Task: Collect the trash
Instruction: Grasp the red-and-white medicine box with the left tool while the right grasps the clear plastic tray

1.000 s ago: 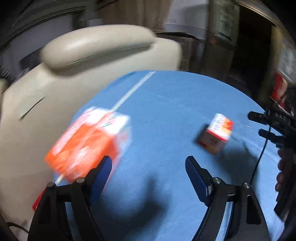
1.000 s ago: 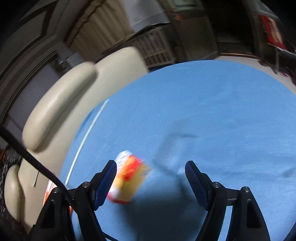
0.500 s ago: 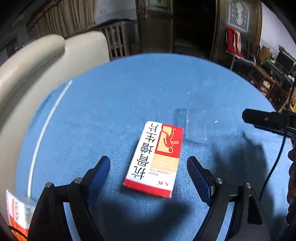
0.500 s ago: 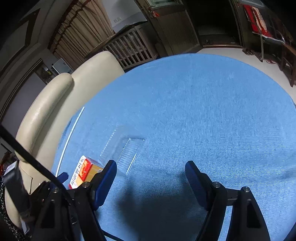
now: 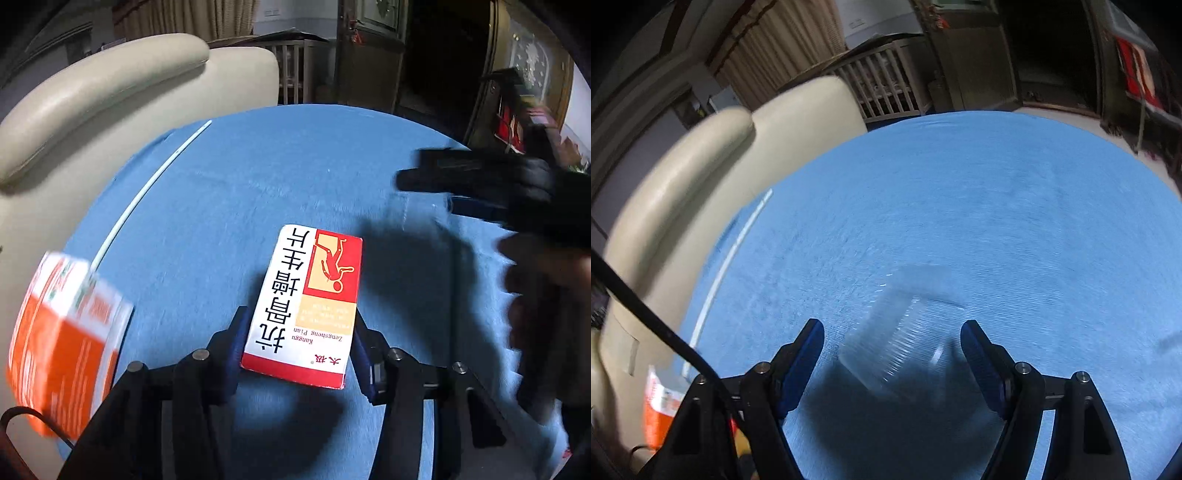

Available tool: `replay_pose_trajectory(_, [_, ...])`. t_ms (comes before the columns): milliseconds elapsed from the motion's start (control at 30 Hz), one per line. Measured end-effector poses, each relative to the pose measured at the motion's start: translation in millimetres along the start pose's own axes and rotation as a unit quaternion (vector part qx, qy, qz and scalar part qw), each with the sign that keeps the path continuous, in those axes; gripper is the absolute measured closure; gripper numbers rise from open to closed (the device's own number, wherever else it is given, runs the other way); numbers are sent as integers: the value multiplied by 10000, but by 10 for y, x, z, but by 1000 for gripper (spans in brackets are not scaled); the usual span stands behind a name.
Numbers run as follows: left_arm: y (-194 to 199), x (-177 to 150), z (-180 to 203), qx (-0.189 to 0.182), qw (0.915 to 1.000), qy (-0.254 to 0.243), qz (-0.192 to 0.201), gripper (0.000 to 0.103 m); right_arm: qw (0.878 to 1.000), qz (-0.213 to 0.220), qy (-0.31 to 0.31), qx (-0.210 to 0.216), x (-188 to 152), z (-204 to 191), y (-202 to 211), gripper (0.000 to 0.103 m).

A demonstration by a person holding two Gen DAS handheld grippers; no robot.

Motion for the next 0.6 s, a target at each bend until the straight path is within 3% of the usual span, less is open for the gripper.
replay_pose_trajectory(67, [50,-53,-22,11,10000,41,-34,51,9994,-80,312,-107,-89,-83,-122,24])
replay_pose_trajectory(100, [71,-74,-37,22,10000,48,-40,51,9991,-101,389,-94,-118,-86,-139,39])
replay_pose_trajectory(133, [101,-90,-55,27,10000,64,-37,51,9987,-193,471,-81,-173,-86,-157,80])
replay_pose_trajectory(333, [222,-162,-79,-27,9997,258,10,51,9968,-209,713,290,-254,29,231,84])
replay_pose_trajectory(600, [484,-255,144,-259,9992,284,141,51,9980,45,341,536,-308,431,1079,84])
Point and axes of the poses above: each gripper's, at about its wrist camera, not at the fingertips, and y roughly against the way its jaws point, z to its right, x to its top, the point moved 9 cm from there along -y, roughly the way its jaws point, and after that the axes turned 14 degrees about z, right-handed, at the moved point
